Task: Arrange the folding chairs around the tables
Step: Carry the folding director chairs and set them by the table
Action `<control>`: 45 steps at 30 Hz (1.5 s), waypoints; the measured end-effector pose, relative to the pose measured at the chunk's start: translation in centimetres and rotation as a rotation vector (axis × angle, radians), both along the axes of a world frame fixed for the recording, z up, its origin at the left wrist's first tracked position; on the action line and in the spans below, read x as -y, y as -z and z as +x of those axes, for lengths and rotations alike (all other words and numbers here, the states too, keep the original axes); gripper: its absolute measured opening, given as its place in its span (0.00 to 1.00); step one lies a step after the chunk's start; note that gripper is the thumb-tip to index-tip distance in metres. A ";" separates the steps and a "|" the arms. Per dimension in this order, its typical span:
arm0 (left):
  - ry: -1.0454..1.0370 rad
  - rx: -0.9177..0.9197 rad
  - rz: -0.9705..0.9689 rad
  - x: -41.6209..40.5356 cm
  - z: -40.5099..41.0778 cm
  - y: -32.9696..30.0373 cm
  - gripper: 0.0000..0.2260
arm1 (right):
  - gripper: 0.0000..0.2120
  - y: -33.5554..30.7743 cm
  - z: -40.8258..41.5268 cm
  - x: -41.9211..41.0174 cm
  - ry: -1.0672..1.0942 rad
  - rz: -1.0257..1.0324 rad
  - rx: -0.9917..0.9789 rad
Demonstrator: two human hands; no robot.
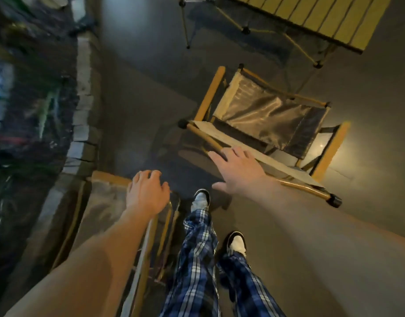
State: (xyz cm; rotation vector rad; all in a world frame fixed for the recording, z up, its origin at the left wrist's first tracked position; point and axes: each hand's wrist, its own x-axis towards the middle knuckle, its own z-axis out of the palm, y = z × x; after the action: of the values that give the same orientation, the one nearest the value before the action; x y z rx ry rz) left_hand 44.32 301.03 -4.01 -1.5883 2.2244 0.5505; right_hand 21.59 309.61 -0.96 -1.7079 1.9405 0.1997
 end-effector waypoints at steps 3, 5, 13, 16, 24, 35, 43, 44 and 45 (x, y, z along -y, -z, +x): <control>-0.261 0.092 0.089 -3.4 6.6 -1.3 0.19 | 0.39 -0.9 6.1 2.3 -0.219 0.023 0.099; -0.421 0.141 0.169 -6.0 11.4 -1.2 0.20 | 0.40 -1.1 10.5 3.4 -0.353 0.062 0.120; -0.814 -0.192 0.694 -15.9 21.7 -1.4 0.42 | 0.30 2.3 24.1 4.7 -0.894 0.382 -0.195; -0.666 -0.203 0.957 -18.0 21.8 -1.1 0.35 | 0.20 3.5 25.6 4.3 -0.993 0.546 -0.379; -0.657 -0.211 1.227 -19.9 23.7 0.3 0.25 | 0.17 3.8 26.6 3.8 -1.054 0.530 -0.463; -0.680 -0.188 0.680 -14.2 26.3 -5.8 0.13 | 0.06 -3.1 27.5 9.1 -0.944 0.230 -0.322; -0.559 -0.121 0.277 -4.2 27.4 -10.1 0.09 | 0.06 -6.9 26.3 15.0 -0.681 0.208 -0.283; -0.525 -0.095 0.232 -2.9 27.3 -10.4 0.10 | 0.06 -7.1 26.0 15.6 -0.645 0.208 -0.282; -0.497 -0.074 0.195 -1.7 27.3 -10.7 0.11 | 0.07 -7.2 25.8 16.1 -0.619 0.205 -0.285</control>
State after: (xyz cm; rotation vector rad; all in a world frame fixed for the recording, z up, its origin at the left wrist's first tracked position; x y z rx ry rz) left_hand 71.63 302.76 6.67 -2.0415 1.7473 0.9404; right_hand 47.37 293.51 6.26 -2.1727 1.4398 0.8763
